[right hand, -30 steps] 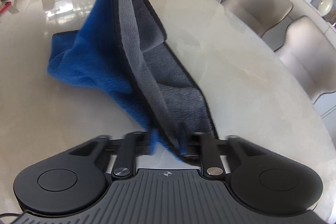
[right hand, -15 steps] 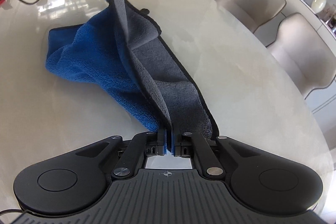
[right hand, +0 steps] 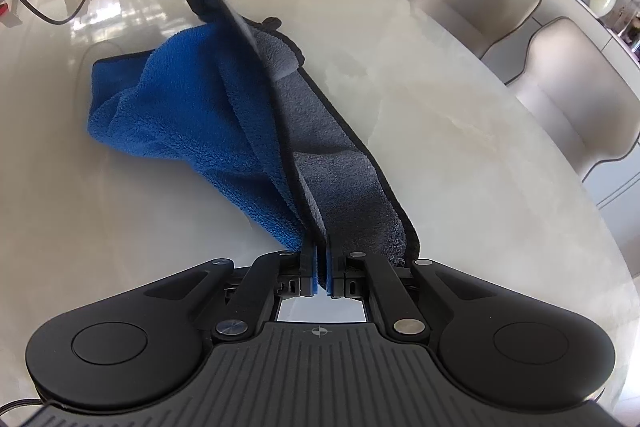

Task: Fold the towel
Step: 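Lift the towel with both grippers and shake it open in the air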

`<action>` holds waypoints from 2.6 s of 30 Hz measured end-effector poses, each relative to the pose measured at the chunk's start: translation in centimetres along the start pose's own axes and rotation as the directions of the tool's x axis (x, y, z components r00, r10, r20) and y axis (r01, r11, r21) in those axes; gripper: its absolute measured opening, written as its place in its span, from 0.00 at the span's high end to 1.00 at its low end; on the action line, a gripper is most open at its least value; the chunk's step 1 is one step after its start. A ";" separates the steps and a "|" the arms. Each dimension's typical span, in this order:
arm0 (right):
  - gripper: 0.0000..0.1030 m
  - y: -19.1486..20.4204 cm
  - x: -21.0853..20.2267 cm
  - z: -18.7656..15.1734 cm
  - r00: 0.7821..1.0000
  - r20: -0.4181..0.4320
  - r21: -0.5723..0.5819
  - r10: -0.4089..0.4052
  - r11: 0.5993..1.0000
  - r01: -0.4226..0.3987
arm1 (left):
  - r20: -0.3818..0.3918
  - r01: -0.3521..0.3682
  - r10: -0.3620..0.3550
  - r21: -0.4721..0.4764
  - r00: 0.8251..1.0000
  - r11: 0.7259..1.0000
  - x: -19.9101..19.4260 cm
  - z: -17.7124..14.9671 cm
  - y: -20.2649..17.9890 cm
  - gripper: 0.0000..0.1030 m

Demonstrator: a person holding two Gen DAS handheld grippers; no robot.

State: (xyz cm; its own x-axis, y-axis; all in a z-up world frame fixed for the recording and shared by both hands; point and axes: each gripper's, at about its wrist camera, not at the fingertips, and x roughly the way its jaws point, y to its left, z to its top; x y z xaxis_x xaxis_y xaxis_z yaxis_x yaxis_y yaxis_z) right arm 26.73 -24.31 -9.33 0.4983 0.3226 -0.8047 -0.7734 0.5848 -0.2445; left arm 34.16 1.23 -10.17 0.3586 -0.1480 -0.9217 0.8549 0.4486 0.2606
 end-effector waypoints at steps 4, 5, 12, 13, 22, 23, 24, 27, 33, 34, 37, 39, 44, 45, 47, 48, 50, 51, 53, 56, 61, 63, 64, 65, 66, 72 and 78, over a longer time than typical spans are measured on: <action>0.97 0.0 -0.9 0.3 0.997 0.037 -0.011 -0.060 0.998 0.061 | 0.015 -0.010 0.010 -0.020 1.000 1.000 -1.3 -0.1 0.2 0.97; 0.97 0.1 -1.3 0.4 0.996 0.044 -0.016 -0.072 0.997 0.073 | 0.022 -0.015 0.016 -0.026 1.000 1.000 -1.8 -0.1 0.3 0.97; 0.97 -0.1 -5.5 1.9 0.981 0.113 -0.003 -0.158 0.987 0.159 | 0.086 -0.096 0.099 -0.043 0.991 0.994 -6.7 0.5 0.0 0.97; 0.97 -0.2 -6.4 2.5 0.976 0.127 -0.003 -0.175 0.984 0.177 | 0.102 -0.117 0.121 -0.043 0.987 0.992 -7.8 0.6 -0.1 0.97; 0.97 -0.2 -14.8 5.6 0.902 0.246 0.025 -0.355 0.933 0.360 | 0.217 -0.248 0.257 -0.069 0.942 0.966 -16.2 1.3 -2.5 0.97; 0.97 0.0 -15.6 5.9 0.893 0.256 0.026 -0.371 0.926 0.377 | 0.229 -0.268 0.278 -0.075 0.933 0.961 -17.1 1.4 -2.8 0.97; 0.97 0.1 -16.1 6.0 0.888 0.261 0.025 -0.379 0.922 0.387 | 0.240 -0.287 0.298 -0.080 0.924 0.954 -18.1 1.5 -3.1 0.97; 0.97 0.7 -18.7 6.8 0.857 0.288 0.025 -0.427 0.898 0.439 | 0.273 -0.345 0.358 -0.098 0.893 0.934 -20.9 1.8 -4.0 0.96; 0.97 2.5 -23.2 7.6 0.809 0.317 0.014 -0.496 0.855 0.518 | 0.347 -0.429 0.450 -0.140 0.823 0.893 -26.3 2.1 -6.1 0.96; 0.97 3.0 -24.3 7.7 0.801 0.321 0.019 -0.505 0.849 0.527 | 0.354 -0.435 0.454 -0.139 0.817 0.890 -26.8 2.0 -6.7 0.96; 0.97 4.0 -26.1 7.6 0.801 0.320 0.028 -0.506 0.850 0.526 | 0.367 -0.444 0.458 -0.128 0.810 0.887 -27.7 1.3 -8.4 0.96; 0.97 4.8 -26.8 7.3 0.808 0.313 0.017 -0.498 0.854 0.520 | 0.370 -0.437 0.447 -0.116 0.814 0.892 -28.4 0.7 -9.5 0.96; 0.97 6.8 -27.4 6.3 0.860 0.259 -0.035 -0.440 0.885 0.464 | 0.353 -0.406 0.416 -0.106 0.838 0.908 -27.8 -0.3 -10.8 0.95; 0.97 6.8 -27.4 6.3 0.867 0.250 -0.038 -0.431 0.890 0.454 | 0.346 -0.399 0.411 -0.110 0.843 0.910 -28.0 -0.4 -10.9 0.94; 0.97 6.7 -26.3 6.3 0.890 0.211 -0.045 -0.404 0.906 0.421 | 0.332 -0.394 0.408 -0.112 0.850 0.912 -27.3 -0.2 -10.5 0.94; 0.97 6.7 -26.0 6.3 0.897 0.199 -0.049 -0.396 0.910 0.412 | 0.324 -0.399 0.412 -0.109 0.852 0.911 -26.9 0.0 -10.2 0.94; 0.97 6.0 -24.3 6.6 0.913 0.163 -0.064 -0.374 0.919 0.388 | 0.308 -0.409 0.421 -0.105 0.853 0.906 -26.2 0.4 -9.5 0.94; 0.97 5.6 -23.5 6.7 0.921 0.144 -0.071 -0.363 0.924 0.375 | 0.301 -0.417 0.428 -0.105 0.852 0.903 -25.8 0.8 -9.0 0.94; 0.97 5.0 -22.2 7.2 0.927 0.122 -0.087 -0.355 0.927 0.366 | 0.290 -0.440 0.451 -0.106 0.844 0.892 -25.4 1.5 -8.0 0.94; 0.97 3.9 -21.4 8.5 0.917 0.124 -0.109 -0.378 0.914 0.392 | 0.283 -0.481 0.494 -0.120 0.822 0.869 -25.5 2.7 -6.1 0.94; 0.97 2.0 -21.9 11.0 0.895 0.162 -0.142 -0.415 0.888 0.437 | 0.295 -0.519 0.536 -0.140 0.791 0.843 -26.6 3.2 -4.7 0.94; 0.97 1.8 -22.0 11.3 0.893 0.167 -0.152 -0.418 0.884 0.442 | 0.292 -0.514 0.530 -0.137 0.796 0.847 -26.4 2.9 -5.1 0.94; 0.97 1.9 -21.8 11.3 0.895 0.164 -0.155 -0.414 0.885 0.438 | 0.291 -0.511 0.527 -0.135 0.798 0.849 -26.3 2.8 -5.3 0.94; 0.97 2.3 -21.5 10.9 0.901 0.153 -0.160 -0.405 0.890 0.427 | 0.285 -0.502 0.516 -0.125 0.808 0.856 -25.9 2.5 -5.7 0.94; 0.97 2.6 -21.1 10.6 0.907 0.142 -0.166 -0.396 0.894 0.417 | 0.273 -0.488 0.499 -0.110 0.823 0.866 -25.4 1.3 -7.5 0.94; 0.97 7.7 -17.7 6.4 0.963 0.010 -0.253 -0.270 0.931 0.264 | 0.190 -0.359 0.368 -0.082 0.910 0.930 -21.6 -2.8 -12.5 0.94; 0.97 12.8 -14.3 1.9 0.984 -0.141 -0.245 -0.111 0.967 0.074 | 0.135 -0.250 0.263 -0.103 0.955 0.963 -19.3 -5.6 -16.3 0.94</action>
State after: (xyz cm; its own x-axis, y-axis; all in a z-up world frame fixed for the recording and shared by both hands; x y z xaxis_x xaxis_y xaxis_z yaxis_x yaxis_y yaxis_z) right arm 10.52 -20.01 0.06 0.5208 0.1479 -0.8408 -0.8068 0.4072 -0.4282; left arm 11.21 1.70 1.75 0.6176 -0.1426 -0.7734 0.6949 0.5594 0.4518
